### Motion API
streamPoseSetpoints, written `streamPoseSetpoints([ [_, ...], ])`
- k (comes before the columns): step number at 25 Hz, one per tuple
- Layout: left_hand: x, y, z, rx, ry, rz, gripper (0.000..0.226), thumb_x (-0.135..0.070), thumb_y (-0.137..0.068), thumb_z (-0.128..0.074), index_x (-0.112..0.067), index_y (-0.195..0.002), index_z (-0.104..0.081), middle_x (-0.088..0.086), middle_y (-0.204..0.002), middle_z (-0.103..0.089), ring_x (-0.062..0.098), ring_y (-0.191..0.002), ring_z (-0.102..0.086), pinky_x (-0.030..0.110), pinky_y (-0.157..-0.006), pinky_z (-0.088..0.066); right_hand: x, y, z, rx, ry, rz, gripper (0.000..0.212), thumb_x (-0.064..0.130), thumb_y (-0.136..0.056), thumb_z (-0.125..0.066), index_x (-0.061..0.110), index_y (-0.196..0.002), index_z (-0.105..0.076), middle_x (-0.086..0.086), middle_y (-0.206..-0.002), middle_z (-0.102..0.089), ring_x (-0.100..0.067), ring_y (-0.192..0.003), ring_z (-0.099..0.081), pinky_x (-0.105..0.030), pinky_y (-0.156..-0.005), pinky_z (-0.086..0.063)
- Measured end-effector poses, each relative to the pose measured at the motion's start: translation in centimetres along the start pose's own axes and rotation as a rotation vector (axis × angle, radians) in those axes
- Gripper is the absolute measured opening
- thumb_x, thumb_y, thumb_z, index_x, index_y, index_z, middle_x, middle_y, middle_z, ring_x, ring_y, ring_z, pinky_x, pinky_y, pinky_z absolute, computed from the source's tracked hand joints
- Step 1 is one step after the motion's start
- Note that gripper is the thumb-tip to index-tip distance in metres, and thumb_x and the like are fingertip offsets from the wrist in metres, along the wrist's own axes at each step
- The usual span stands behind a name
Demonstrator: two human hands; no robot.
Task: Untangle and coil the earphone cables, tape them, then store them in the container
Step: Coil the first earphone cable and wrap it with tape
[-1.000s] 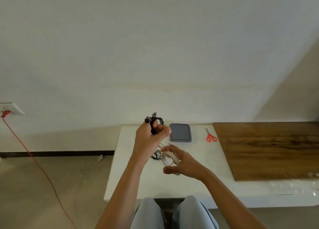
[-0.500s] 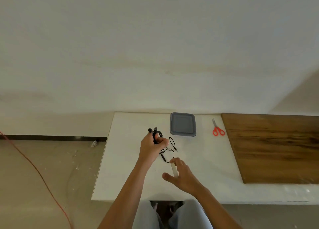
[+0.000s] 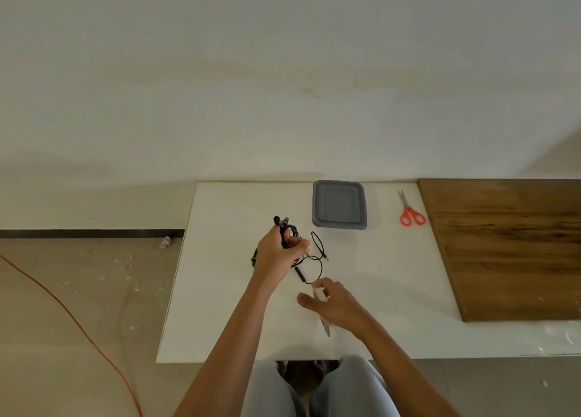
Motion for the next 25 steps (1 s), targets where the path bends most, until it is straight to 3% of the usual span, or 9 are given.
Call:
streamPoseSetpoints([
  [7, -1.7, 0.7, -0.6, 0.031, -0.003, -0.051, 0.032, -0.015, -0.079, -0.074, -0.020, -0.075, -0.043, 0.018, -0.094, -0.068, 0.009, -0.073, -0.060, 0.009, -0.058, -0.044, -0.2, -0.7, 0.5, 0.037, -0.063, 0.041, 0.047, 0.065, -0.076, -0.062, 0.041, -0.116, -0.055, 0.002, -0.124, -0.045, -0.009, -0.105, -0.047, -0.023, -0.081, -0.038],
  [11, -3.0, 1.4, -1.0, 0.061, -0.043, -0.093, 0.032, -0.014, -0.079, -0.073, -0.019, -0.075, -0.042, 0.017, -0.094, -0.069, 0.005, -0.069, -0.058, 0.006, -0.059, -0.042, -0.2, -0.7, 1.1, 0.053, -0.081, 0.085, 0.051, 0.061, -0.071, -0.070, 0.045, -0.116, -0.052, 0.005, -0.122, -0.045, -0.008, -0.103, -0.048, -0.019, -0.075, -0.040],
  [15, -4.0, 1.7, -1.5, 0.091, -0.066, -0.128, 0.035, -0.010, -0.079, -0.071, -0.017, -0.074, -0.037, 0.019, -0.091, -0.070, 0.007, -0.070, -0.060, 0.007, -0.060, -0.042, 0.2, 0.2, 2.8, 0.158, -0.156, 0.187, 0.057, 0.047, -0.071, -0.078, 0.043, -0.121, -0.051, 0.012, -0.121, -0.046, -0.011, -0.110, -0.048, -0.021, -0.085, -0.043],
  [16, -4.2, 1.8, -1.6, 0.094, -0.065, -0.128, 0.035, -0.008, -0.079, -0.070, -0.017, -0.074, -0.036, 0.019, -0.090, -0.070, 0.006, -0.069, -0.059, 0.007, -0.059, -0.041, 0.2, 0.0, 4.6, 0.096, -0.223, 0.234, 0.049, 0.039, -0.075, -0.077, 0.038, -0.119, -0.055, 0.009, -0.120, -0.051, -0.015, -0.109, -0.051, -0.022, -0.087, -0.044],
  [18, -4.4, 1.9, -1.7, 0.111, -0.057, -0.126, 0.036, -0.006, -0.080, -0.069, -0.016, -0.074, -0.035, 0.020, -0.089, -0.071, 0.002, -0.064, -0.058, 0.006, -0.057, -0.040, -1.4, -1.1, 11.2, -0.315, -0.312, 0.253, 0.028, 0.026, -0.085, -0.070, 0.025, -0.112, -0.063, -0.001, -0.114, -0.061, -0.022, -0.103, -0.057, -0.025, -0.085, -0.044],
  [20, -4.5, 1.9, -1.8, 0.131, -0.046, -0.120, 0.035, -0.005, -0.081, -0.069, -0.015, -0.075, -0.036, 0.019, -0.089, -0.072, -0.003, -0.060, -0.057, 0.006, -0.055, -0.040, -3.6, -2.1, 17.8, -0.737, -0.096, 0.209, 0.031, 0.019, -0.091, -0.062, 0.009, -0.120, -0.058, -0.012, -0.120, -0.059, -0.028, -0.109, -0.057, -0.031, -0.088, -0.044],
  [21, -4.4, 1.7, -1.7, 0.133, -0.043, -0.114, 0.034, -0.006, -0.081, -0.069, -0.016, -0.075, -0.037, 0.019, -0.090, -0.071, -0.004, -0.060, -0.057, 0.006, -0.056, -0.040, -4.5, -3.4, 19.6, -0.787, 0.032, 0.186, 0.037, 0.016, -0.093, -0.058, 0.003, -0.127, -0.052, -0.018, -0.127, -0.054, -0.033, -0.118, -0.052, -0.036, -0.094, -0.043],
  [23, -4.1, 1.3, -1.5, 0.123, -0.044, -0.097, 0.034, -0.010, -0.080, -0.070, -0.016, -0.075, -0.037, 0.020, -0.089, -0.069, 0.000, -0.060, -0.052, 0.007, -0.056, -0.040, -6.5, -7.1, 21.0, -0.662, 0.264, 0.114, 0.048, 0.019, -0.097, -0.047, -0.001, -0.139, -0.037, -0.023, -0.146, -0.036, -0.038, -0.138, -0.031, -0.042, -0.111, -0.027],
  [25, -3.7, 1.0, -1.2, 0.109, -0.044, -0.081, 0.035, -0.013, -0.079, -0.070, -0.017, -0.074, -0.036, 0.018, -0.085, -0.065, 0.002, -0.060, -0.046, 0.008, -0.056, -0.039, -7.8, -9.9, 20.9, -0.558, 0.476, 0.102, 0.053, 0.029, -0.098, -0.038, 0.000, -0.142, -0.034, -0.021, -0.153, -0.025, -0.037, -0.144, -0.017, -0.047, -0.116, -0.017],
])
Point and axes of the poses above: each hand's wrist, its own y-axis away from the middle knuckle, its own z-axis out of the back of the hand, x = y × z, the point moved 8 cm from there along -y, towards the middle knuckle
